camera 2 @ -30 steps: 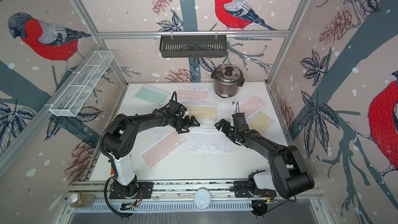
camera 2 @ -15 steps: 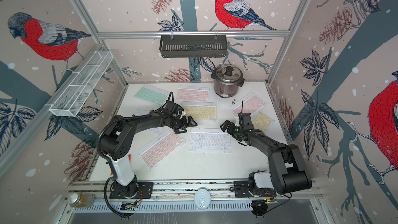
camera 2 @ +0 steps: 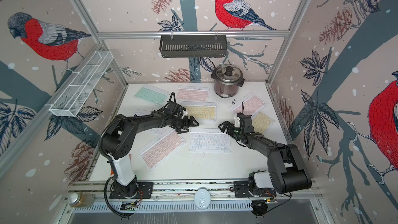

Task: Stack the numeric keypads
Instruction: Move the numeric keypad to the center of the board, then pick up the numeric keypad from the center of the board.

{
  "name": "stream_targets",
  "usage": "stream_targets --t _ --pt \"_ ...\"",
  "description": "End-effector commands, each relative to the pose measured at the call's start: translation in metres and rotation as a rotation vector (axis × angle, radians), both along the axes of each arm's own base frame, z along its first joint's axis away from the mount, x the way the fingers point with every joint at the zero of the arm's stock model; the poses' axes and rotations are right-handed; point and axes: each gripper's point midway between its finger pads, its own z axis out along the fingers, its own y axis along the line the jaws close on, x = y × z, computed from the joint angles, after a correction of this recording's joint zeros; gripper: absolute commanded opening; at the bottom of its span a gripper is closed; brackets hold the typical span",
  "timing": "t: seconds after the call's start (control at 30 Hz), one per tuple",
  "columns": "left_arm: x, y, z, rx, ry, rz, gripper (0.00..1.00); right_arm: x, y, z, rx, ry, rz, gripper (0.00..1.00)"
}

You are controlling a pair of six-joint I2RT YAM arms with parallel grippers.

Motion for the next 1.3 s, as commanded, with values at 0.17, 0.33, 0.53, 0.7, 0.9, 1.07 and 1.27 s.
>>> stream_targets --t 0.17,0.33,0.53,0.7,0.9,1.07,1.27 --pt "-0.008 0.010 -0.020 0.078 0.053 0.025 0.98 0.006 -0.003 0.003 0.038 -0.036 -0.008 1.00" --pt "-0.008 0.011 -0.020 0.079 0.056 0.027 0.99 0.006 -0.003 0.003 0.067 -0.040 -0.005 1.00" --pt "-0.008 0.011 -0.021 0.081 0.058 0.029 0.98 0.004 0.003 0.007 0.118 -0.046 0.009 1.00" --pt "-0.007 0.011 -0.023 0.081 0.061 0.030 0.98 0.002 0.005 0.015 0.148 -0.085 0.017 1.00" --pt "-0.007 0.010 -0.024 0.081 0.063 0.026 0.99 0.006 -0.001 0.009 0.119 -0.081 -0.001 1.00" --pt "-0.007 0.010 -0.025 0.084 0.064 0.026 0.99 0.008 0.000 0.004 0.134 -0.066 0.003 1.00" --pt "-0.006 0.010 -0.025 0.085 0.066 0.026 0.98 0.009 0.001 0.002 0.147 -0.058 0.004 1.00"
